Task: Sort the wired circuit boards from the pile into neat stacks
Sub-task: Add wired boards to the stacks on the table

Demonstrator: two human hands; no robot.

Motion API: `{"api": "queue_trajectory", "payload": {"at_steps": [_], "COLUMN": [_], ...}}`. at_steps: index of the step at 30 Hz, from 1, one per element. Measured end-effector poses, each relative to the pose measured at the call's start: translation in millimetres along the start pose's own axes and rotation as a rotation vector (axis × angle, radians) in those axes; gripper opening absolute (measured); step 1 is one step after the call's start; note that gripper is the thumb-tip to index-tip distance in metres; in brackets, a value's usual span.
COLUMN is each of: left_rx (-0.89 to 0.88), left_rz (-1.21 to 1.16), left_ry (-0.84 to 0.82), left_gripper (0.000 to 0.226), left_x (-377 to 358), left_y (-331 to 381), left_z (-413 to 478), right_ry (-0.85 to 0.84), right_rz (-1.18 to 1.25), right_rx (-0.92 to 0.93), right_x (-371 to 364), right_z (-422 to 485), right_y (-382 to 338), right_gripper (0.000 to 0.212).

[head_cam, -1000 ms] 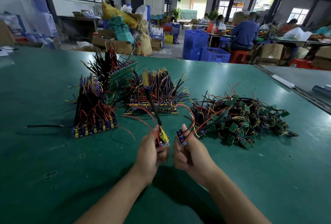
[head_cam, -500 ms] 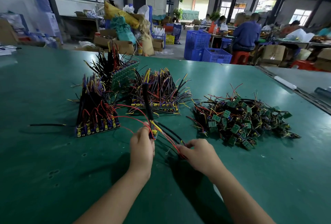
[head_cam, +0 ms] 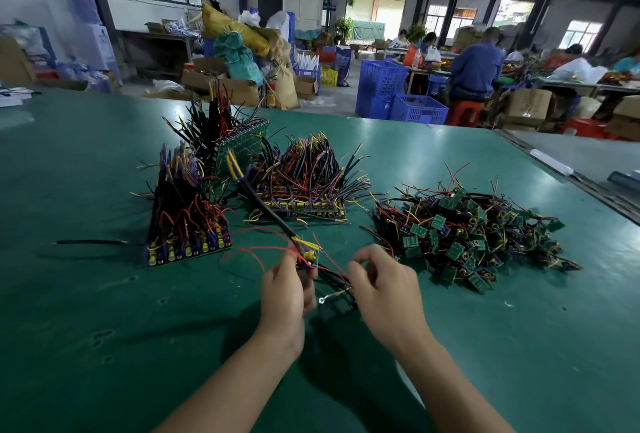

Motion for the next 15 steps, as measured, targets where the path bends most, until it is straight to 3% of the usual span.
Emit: {"api": "queue_trajectory", "payload": {"at_steps": [4,7,15], "left_rx": [0.059,0.020,-0.113], "left_rz": [0.022,0.054,0.141], "left_ry": [0.003,-0.035,-0.129], "left_gripper": [0.028,0.033,0.039], "left_x": [-8,-14,-26], "left_y": [-15,-15,0], "left_z": [-9,-12,-22], "right_ry": [-0.126,-0.105,-0.219], "right_rz": [0.147,0.162,0.290], "right_rx": [0.014,-0.021,-0.047], "right_x": [-27,-29,-38], "right_z": [-11,-10,-6], "right_y": [-10,-4,4], "right_gripper": [0.029,0.039,0.049]}}
Point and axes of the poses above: each hand's wrist, its own z-axis towards the middle knuckle, its own x-axis out of the back of the hand, y = z × x, the point moved 10 cm from there along z, towards the middle knuckle, and after that the axes turned 5 degrees about z, right-handed, at the moved point
